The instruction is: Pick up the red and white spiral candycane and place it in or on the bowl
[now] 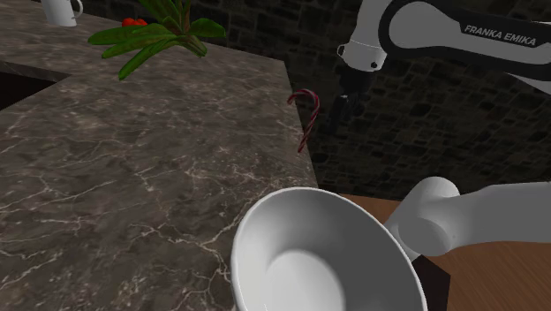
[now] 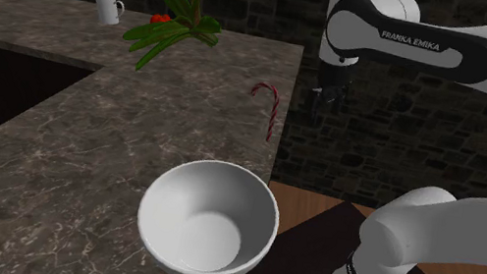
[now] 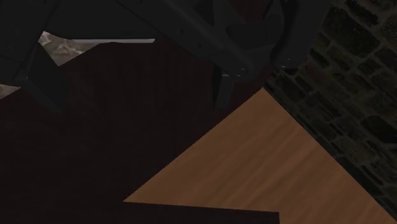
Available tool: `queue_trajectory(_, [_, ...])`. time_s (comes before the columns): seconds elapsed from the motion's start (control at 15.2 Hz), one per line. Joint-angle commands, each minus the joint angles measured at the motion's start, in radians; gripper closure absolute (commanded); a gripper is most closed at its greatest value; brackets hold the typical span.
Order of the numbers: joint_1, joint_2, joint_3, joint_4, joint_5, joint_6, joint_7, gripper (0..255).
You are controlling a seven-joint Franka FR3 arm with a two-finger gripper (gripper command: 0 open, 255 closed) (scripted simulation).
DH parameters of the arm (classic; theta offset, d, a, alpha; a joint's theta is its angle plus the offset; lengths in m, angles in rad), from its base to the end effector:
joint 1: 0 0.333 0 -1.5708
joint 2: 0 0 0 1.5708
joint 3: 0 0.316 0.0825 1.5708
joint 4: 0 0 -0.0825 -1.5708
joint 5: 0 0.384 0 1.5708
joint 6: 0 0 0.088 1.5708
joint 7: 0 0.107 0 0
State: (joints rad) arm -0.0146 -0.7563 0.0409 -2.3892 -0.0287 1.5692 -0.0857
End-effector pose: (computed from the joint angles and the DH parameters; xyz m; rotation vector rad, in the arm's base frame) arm 0.3126 0.0082 0.5655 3.0816 0.1555 -0.1020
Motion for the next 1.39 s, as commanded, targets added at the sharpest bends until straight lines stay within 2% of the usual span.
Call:
queue_trajectory(0.0, [0.0,0.0,0.0,0.0,0.0,0.0,0.0,0])
queue_trajectory(0.59, [0.048,0.15,0.105,0.243,0.171,-0.084,0.182,0])
queue_trajectory(1.19, [0.073,0.348,0.193,0.557,0.293,-0.155,0.373,0])
queue_trajectory(1.32, [0.075,0.348,0.196,0.548,0.297,-0.144,0.377,0])
